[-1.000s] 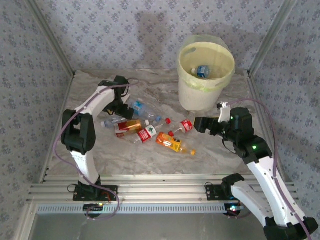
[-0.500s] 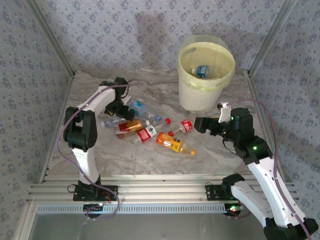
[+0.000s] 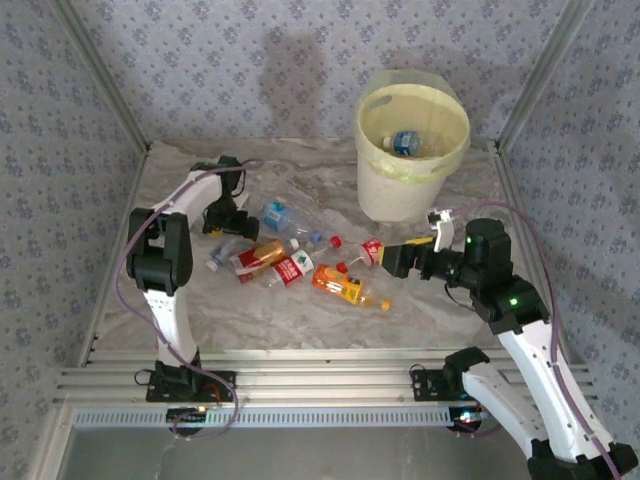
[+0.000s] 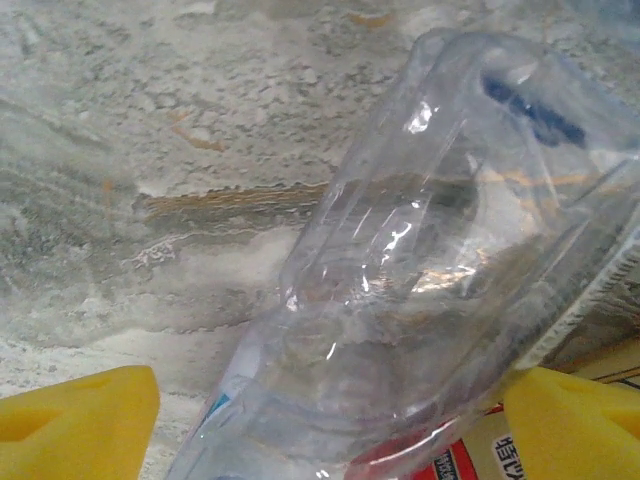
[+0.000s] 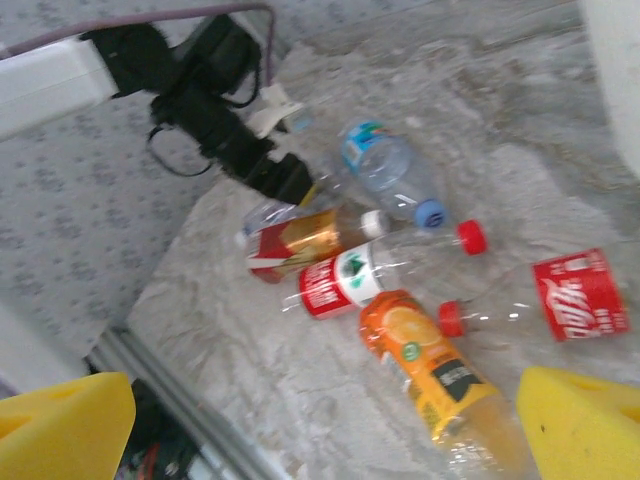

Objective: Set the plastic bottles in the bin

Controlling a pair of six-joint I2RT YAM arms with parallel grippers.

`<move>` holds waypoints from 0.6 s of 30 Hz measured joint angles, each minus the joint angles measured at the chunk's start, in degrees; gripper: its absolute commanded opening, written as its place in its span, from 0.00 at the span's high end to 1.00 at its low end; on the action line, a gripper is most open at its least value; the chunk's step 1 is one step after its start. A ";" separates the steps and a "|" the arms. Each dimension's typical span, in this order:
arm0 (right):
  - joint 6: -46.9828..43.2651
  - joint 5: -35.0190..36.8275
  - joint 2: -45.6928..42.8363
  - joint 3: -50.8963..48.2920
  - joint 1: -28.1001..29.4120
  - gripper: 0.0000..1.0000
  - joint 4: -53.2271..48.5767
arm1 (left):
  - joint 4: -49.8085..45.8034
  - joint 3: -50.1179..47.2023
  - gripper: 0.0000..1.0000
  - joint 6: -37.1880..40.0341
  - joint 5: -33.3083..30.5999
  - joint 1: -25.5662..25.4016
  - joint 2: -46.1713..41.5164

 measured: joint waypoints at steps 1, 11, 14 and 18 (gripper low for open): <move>0.02 -1.64 0.15 0.17 0.00 0.00 0.04 | -0.02 0.00 0.14 -0.42 0.02 0.31 0.00; 0.22 -6.78 0.90 1.46 0.00 0.00 -0.44 | -1.20 -1.99 0.19 -3.19 1.11 0.94 0.00; 0.24 -6.75 1.01 1.55 0.00 0.00 -0.61 | -1.40 -2.56 0.18 -3.41 1.25 0.94 0.00; 0.22 -6.73 1.01 1.86 0.00 0.00 -1.09 | -1.36 -4.76 0.17 -4.07 1.05 0.66 0.00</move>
